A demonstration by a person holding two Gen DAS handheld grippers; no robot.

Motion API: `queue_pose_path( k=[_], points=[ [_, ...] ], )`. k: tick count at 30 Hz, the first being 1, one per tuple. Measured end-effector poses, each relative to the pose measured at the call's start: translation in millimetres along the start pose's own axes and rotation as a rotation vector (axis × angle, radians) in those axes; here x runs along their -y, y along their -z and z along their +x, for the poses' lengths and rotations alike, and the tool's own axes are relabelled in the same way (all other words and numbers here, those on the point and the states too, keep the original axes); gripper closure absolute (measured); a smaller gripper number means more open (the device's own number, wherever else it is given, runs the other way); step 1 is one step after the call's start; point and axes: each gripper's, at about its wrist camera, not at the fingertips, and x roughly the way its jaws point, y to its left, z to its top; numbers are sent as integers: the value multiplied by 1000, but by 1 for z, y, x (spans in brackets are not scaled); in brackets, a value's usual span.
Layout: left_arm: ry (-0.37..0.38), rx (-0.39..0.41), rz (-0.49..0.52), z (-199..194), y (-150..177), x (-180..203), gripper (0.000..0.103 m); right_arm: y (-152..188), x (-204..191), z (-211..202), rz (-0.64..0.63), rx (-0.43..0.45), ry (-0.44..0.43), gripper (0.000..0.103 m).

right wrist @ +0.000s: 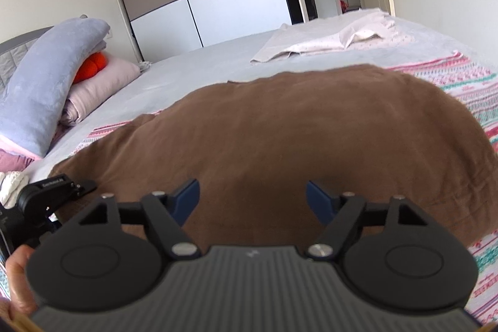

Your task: Fold large clothes

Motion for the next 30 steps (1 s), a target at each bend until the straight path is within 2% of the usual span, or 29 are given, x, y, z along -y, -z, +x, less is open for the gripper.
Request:
queue_pose_path(
  k=[2, 5, 8, 14, 17, 19, 21, 26, 29, 30],
  points=[
    [9, 6, -3, -1, -1, 0, 71, 2, 1, 7, 24, -35, -28, 45],
    [29, 31, 32, -5, -1, 4, 71, 10, -2, 18, 4, -71, -62, 48],
    [82, 58, 106, -14, -2, 21, 73, 24, -2, 35, -25, -108, -26, 48],
    [280, 135, 323, -50, 3, 89, 75, 22, 7, 36, 47, -133, -51, 48],
    [391, 133, 435, -63, 16, 130, 75, 17, 17, 29, 116, -148, -97, 48],
    [456, 122, 510, -68, 27, 159, 75, 10, 30, 21, 178, -164, -138, 48],
    [507, 104, 572, -72, 39, 182, 75, -1, 53, 4, 282, -127, -163, 47],
    [585, 34, 723, -72, 89, 225, 75, -22, 130, -46, 554, 14, -119, 30],
    [616, -36, 836, -66, 133, 238, 75, -20, 176, -69, 697, 58, -96, 29],
    [629, -95, 876, -60, 148, 240, 75, -18, 190, -74, 747, 64, -93, 28]
  ],
)
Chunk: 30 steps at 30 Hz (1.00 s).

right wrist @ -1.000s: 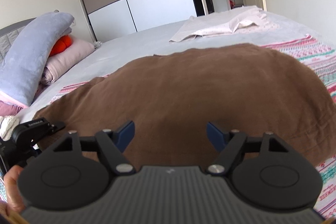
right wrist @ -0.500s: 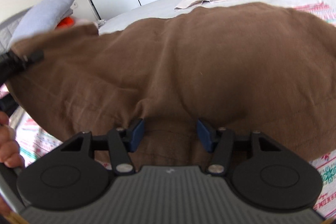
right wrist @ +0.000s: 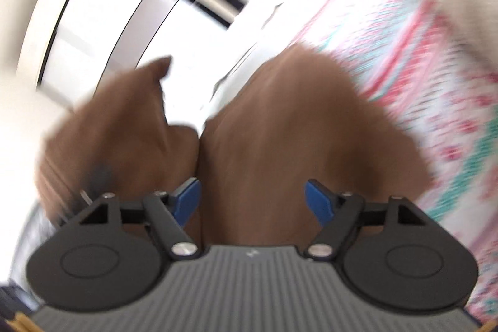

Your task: Fold large clothes

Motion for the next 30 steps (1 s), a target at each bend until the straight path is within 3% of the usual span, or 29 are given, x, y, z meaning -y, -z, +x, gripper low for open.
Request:
queue_pose_path(
  k=[2, 4, 6, 8, 11, 13, 18, 22, 23, 26, 30],
  points=[
    [82, -140, 33, 21, 23, 10, 75, -13, 19, -9, 94, 12, -4, 27],
    [139, -295, 146, 42, 58, 23, 74, -25, 34, -16, 158, 27, -27, 27],
    [144, -292, 356, 42, 85, 40, 73, -30, 44, -19, 196, 25, -54, 26],
    [122, -290, 430, 40, 85, 53, 73, -36, 46, -18, 190, 21, -61, 21],
    [151, -297, 383, 34, 70, 47, 60, -36, 39, -12, 158, 15, -67, 16],
    [215, -297, 344, 22, 62, 42, 46, -33, 33, -9, 131, -3, -65, 14],
    [276, -260, 297, -13, 48, 32, 36, -26, 17, -1, 64, -50, -74, 6],
    [323, -232, 183, -39, 36, 12, 12, -26, 8, 14, 22, -84, -103, 2],
    [327, -233, 152, -45, 33, 5, 9, -25, 6, 19, 13, -99, -105, 1],
    [318, -233, 78, -56, 28, -13, 2, -20, 4, 34, 25, -143, -118, 1],
    [226, -234, -9, -58, 28, -45, 1, -6, -4, 50, -1, -172, -96, 0]
  ],
)
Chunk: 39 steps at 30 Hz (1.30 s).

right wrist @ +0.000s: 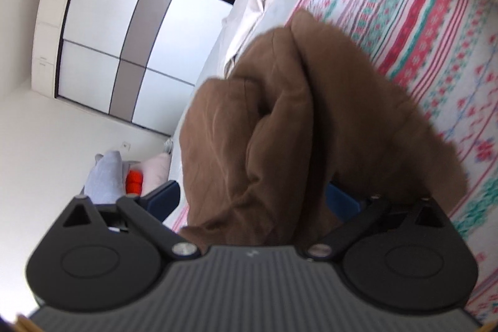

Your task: Fold large clothes

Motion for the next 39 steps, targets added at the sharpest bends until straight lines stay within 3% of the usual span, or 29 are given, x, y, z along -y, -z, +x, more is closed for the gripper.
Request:
queue_pose_path(
  k=[1, 3, 4, 5, 8, 11, 17, 21, 24, 26, 30, 32, 33, 34, 35, 37, 39],
  points=[
    [-30, -1, -48, 1, 0, -10, 1, 5, -6, 5, -35, 0, 24, 1],
    [-53, -7, -165, 2, 0, -32, 1, 17, -20, 17, -128, -8, 52, 20],
    [-41, -25, -234, 4, 1, -44, 1, 24, -27, 21, -169, 5, 62, 51],
    [-20, -43, -308, 6, 2, -56, 1, 32, -34, 23, -218, 44, 113, 61],
    [-30, -46, -491, 11, 5, -83, 1, 42, -59, 14, -346, 121, 147, 74],
    [-53, -42, -556, 16, 1, -94, 1, 39, -78, -10, -382, 200, 98, 79],
    [-35, -56, -573, 24, -8, -97, 1, 15, -75, -63, -345, 356, 43, 81],
    [-22, -90, -573, 45, -9, -93, 1, -8, -27, -68, -216, 375, 186, 79],
    [-17, -128, -605, 68, -3, -96, 0, -15, 24, -49, -47, 286, 317, 55],
    [27, -136, -676, 83, 3, -104, 0, -11, 37, -46, -28, 314, 378, 6],
    [146, -178, -877, 106, 17, -126, 0, -10, 48, -34, -3, 248, 274, 5],
    [191, -185, -925, 116, 26, -134, 0, -8, 48, -29, -22, 233, 255, 4],
    [203, -177, -926, 116, 28, -134, 0, -6, 47, -25, -40, 212, 242, 5],
    [200, -170, -914, 115, 27, -131, 1, -6, 47, -16, -41, 163, 184, 18],
    [186, -162, -898, 112, 26, -127, 1, -3, 46, -13, -30, 144, 148, 20],
    [125, -164, -843, 102, 17, -116, 18, 3, 36, -15, -71, 142, 168, 28],
    [89, -163, -792, 89, 4, -107, 29, 5, 33, -22, -25, 131, 108, 38]
  ],
)
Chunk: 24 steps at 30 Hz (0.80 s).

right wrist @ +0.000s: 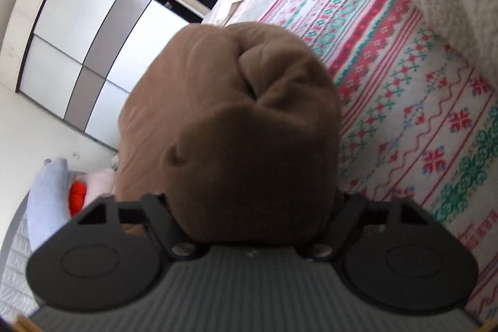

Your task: Fold large clothes

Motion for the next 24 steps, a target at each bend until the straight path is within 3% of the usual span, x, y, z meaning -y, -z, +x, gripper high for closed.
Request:
queue_pose_path(
  k=[3, 7, 13, 15, 16, 18, 19, 21, 24],
  points=[
    [-34, 26, 44, -31, 0, 15, 33, 10, -15, -15, 16, -50, -92, 39],
    [-84, 38, 75, -88, 7, 19, 34, 45, -55, -32, -114, -164, -96, 39],
    [-131, 36, 38, -171, 36, 7, 33, 95, -88, -61, -221, -321, -112, 39],
    [-167, 35, 46, -183, 54, 1, 30, 107, -86, -65, -248, -363, -60, 28],
    [-206, 42, 67, -183, 66, -1, 25, 111, -81, -66, -261, -376, -18, 16],
    [-302, 105, 190, -180, 91, 0, 18, 114, -62, -68, -263, -389, 99, 11],
    [-299, 171, 262, -183, 103, 2, 17, 112, -52, -72, -234, -393, 121, 6],
    [-325, 208, 334, -185, 109, 17, 19, 103, -36, -89, -138, -386, 72, 5],
    [-324, 307, 510, -196, 112, 45, 19, 93, -45, -125, -203, -291, 58, 5]
  ],
)
